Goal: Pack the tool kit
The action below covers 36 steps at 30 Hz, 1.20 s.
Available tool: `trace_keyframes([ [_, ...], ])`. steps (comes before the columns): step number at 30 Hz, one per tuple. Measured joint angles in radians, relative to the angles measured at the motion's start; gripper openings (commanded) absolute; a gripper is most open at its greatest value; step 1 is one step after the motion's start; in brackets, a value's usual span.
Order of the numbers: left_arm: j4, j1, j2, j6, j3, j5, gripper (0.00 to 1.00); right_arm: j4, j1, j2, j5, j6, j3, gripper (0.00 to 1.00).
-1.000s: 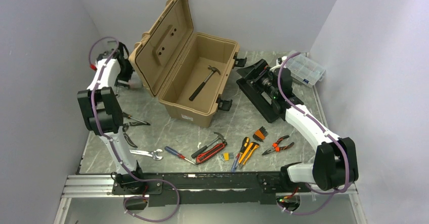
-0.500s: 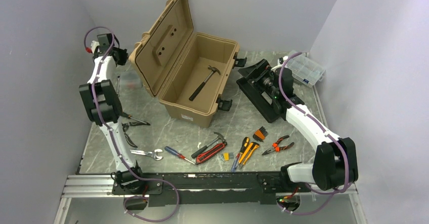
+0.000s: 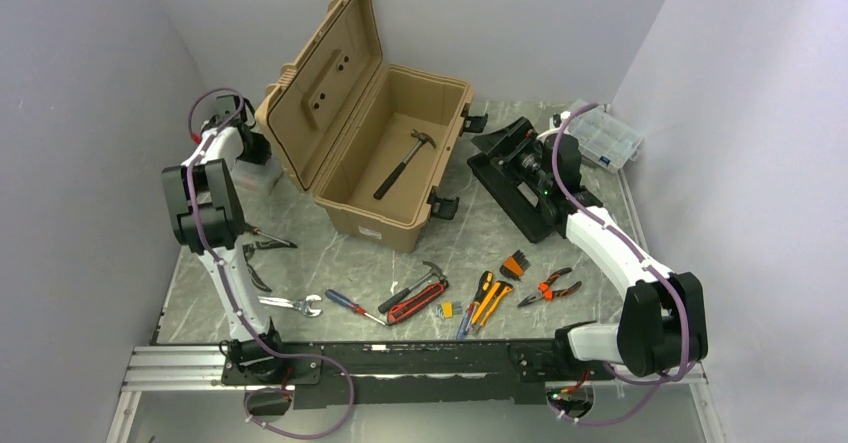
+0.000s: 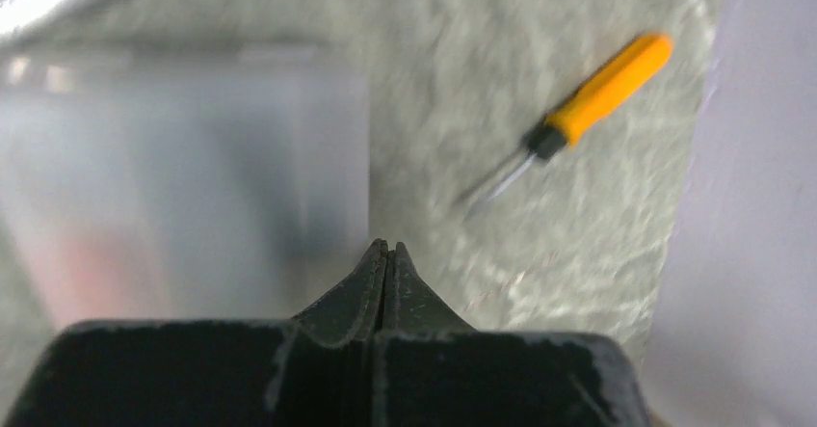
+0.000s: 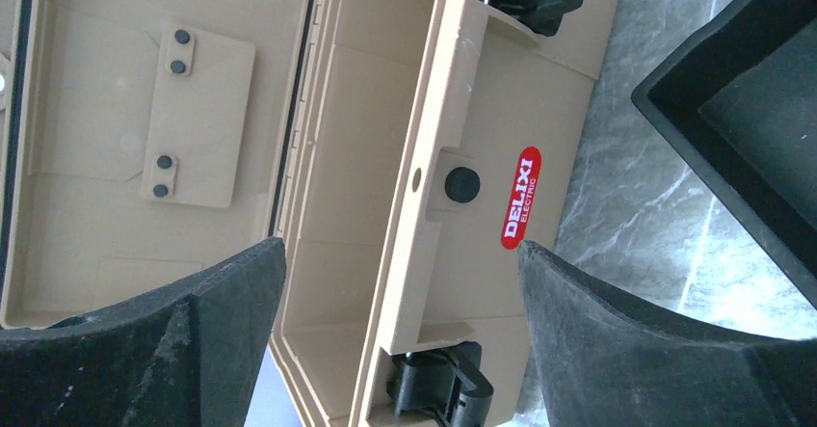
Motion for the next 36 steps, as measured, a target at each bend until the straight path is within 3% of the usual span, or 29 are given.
trace_keyframes([
  [4, 0.003, -0.047, -0.171, -0.02, -0.206, -0.014, 0.0, 0.0, 0.0, -0.001, -0.013, 0.003, 0.0, 0.91],
  [9, 0.085, -0.104, -0.388, -0.042, -0.574, -0.019, 0.0, 0.0, 0.0, -0.008, -0.021, 0.008, -0.01, 0.91],
  [13, 0.039, -0.1, -0.405, 0.005, -0.596, -0.056, 0.02, -0.003, 0.0, -0.02, -0.025, 0.011, -0.02, 0.91],
  [15, 0.007, -0.098, -0.406, 0.045, -0.538, -0.079, 0.23, -0.002, 0.0, -0.029, -0.029, 0.011, -0.022, 0.91],
  [16, -0.006, -0.096, -0.407, 0.065, -0.496, -0.091, 0.6, -0.002, 0.0, -0.033, -0.031, 0.012, -0.023, 0.91],
  [17, -0.021, -0.095, -0.407, 0.087, -0.449, -0.108, 0.9, -0.002, 0.0, -0.038, -0.033, 0.013, -0.025, 0.91],
  [18, -0.038, -0.095, -0.409, 0.107, -0.401, -0.125, 0.98, -0.001, 0.0, -0.042, -0.035, 0.014, -0.027, 0.91],
  [25, -0.263, -0.094, -0.383, 0.177, -0.066, -0.254, 0.99, -0.001, 0.0, -0.051, -0.043, 0.018, -0.038, 0.91],
  [32, -0.56, -0.089, -0.056, 0.203, 0.414, -0.296, 0.99, 0.002, -0.001, -0.047, -0.047, 0.02, -0.038, 0.91],
  [36, -0.622, -0.089, 0.002, 0.203, 0.366, -0.289, 0.99, 0.006, -0.002, -0.039, -0.047, 0.025, -0.038, 0.91],
])
